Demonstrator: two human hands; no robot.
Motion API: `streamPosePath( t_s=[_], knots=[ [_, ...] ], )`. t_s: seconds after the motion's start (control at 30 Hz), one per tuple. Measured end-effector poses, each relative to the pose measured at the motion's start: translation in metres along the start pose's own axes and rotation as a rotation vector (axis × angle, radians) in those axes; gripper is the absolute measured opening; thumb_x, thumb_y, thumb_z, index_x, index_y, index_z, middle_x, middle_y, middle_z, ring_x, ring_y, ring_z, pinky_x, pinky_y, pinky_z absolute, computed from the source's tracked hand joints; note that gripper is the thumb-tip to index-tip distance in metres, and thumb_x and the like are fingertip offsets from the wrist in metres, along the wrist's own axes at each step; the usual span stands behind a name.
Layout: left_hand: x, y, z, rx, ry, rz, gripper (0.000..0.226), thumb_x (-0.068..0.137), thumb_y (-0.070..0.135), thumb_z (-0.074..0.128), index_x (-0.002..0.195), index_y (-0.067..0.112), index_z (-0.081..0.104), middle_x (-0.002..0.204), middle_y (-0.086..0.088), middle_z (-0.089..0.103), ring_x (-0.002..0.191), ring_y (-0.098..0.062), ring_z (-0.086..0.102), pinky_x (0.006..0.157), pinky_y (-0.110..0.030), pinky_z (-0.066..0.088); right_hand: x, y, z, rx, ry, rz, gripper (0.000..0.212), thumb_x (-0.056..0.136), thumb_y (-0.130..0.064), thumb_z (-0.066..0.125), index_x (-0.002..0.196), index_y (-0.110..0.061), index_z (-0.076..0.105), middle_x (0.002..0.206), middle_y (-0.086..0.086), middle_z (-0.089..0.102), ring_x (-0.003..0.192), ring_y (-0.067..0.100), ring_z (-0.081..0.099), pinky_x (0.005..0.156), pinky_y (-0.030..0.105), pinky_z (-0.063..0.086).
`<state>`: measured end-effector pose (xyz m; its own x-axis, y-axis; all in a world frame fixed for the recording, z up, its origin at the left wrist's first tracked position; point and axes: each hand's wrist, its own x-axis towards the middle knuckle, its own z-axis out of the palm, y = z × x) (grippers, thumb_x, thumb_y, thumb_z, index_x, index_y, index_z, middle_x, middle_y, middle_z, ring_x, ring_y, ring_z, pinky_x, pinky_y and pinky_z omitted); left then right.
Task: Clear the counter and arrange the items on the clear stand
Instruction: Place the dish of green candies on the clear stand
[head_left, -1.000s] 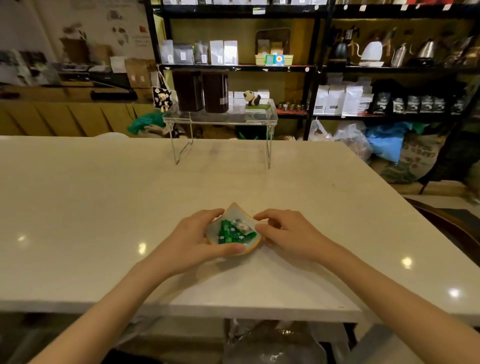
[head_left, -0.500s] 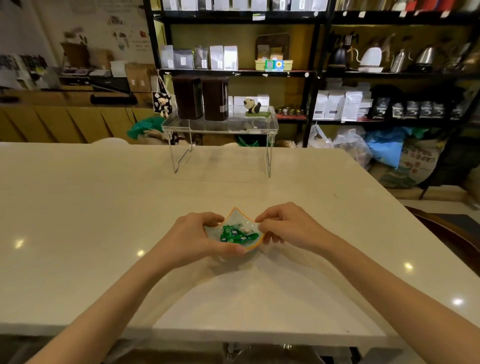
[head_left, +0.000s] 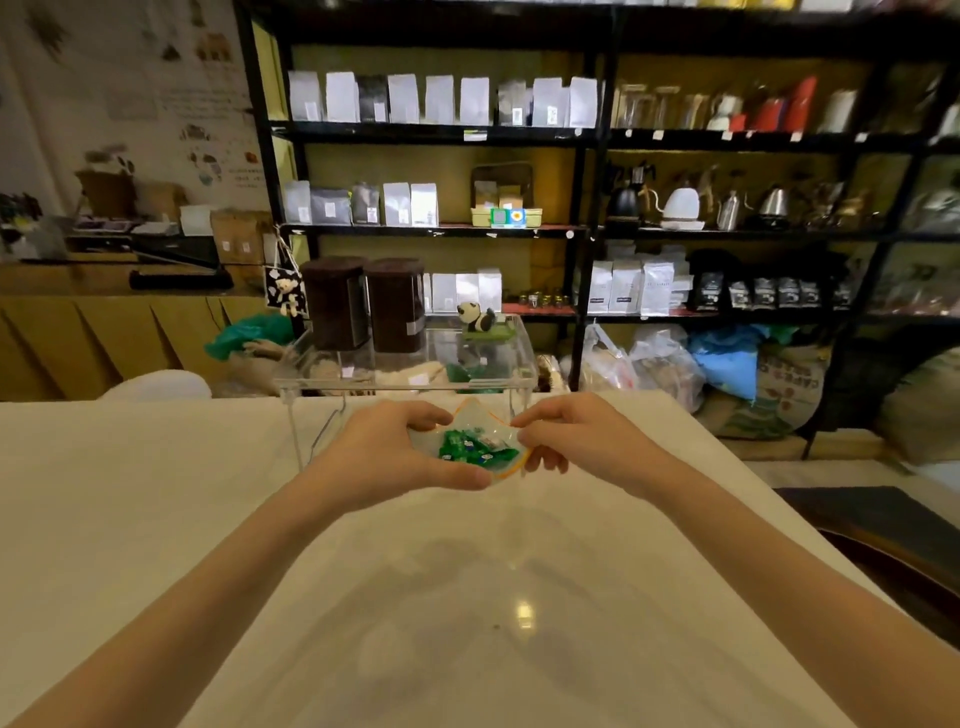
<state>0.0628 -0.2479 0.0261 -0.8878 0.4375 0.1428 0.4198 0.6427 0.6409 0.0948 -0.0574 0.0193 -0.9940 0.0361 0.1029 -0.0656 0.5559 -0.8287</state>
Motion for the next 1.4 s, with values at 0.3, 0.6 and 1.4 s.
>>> streamPosePath(
  t_s=[0.3,0.6,1.4],
  knots=[
    [0.084,0.012,-0.019,-0.056,0.151,0.08,0.072,0.058,0.047,0.079,0.122,0.02,0.059,0.112,0.005,0.062,0.092,-0.006,0.048,0.079,-0.022,0.038,0.079,-0.013,-0.033,0.028,0.197,-0.046,0.023,0.087,-0.01,0.055,0.108,-0.008,0.062,0.062,-0.002,0.061,0.042,-0.003,0.054,0.045,0.012,0.043],
    [0.135,0.008,-0.003,-0.06,0.11,0.042,0.069,0.066,0.041,0.076,0.125,0.013,0.054,0.122,-0.001,0.063,0.077,0.002,0.046,0.047,-0.01,0.042,0.132,0.012,-0.04,-0.046,0.323,0.056,0.012,0.08,-0.021,0.068,0.071,-0.012,0.067,0.072,0.005,0.071,0.054,0.007,0.051,0.051,0.018,0.041],
    [0.182,-0.018,0.019,-0.005,0.176,0.094,0.041,0.083,0.026,0.064,0.121,0.01,0.06,0.11,-0.007,0.069,0.098,-0.015,0.061,0.086,-0.028,0.05,0.212,0.043,-0.041,0.006,0.459,0.058,0.022,0.08,-0.016,0.068,0.099,-0.005,0.072,0.104,0.012,0.07,0.093,0.019,0.062,0.087,0.036,0.053]
  ],
)
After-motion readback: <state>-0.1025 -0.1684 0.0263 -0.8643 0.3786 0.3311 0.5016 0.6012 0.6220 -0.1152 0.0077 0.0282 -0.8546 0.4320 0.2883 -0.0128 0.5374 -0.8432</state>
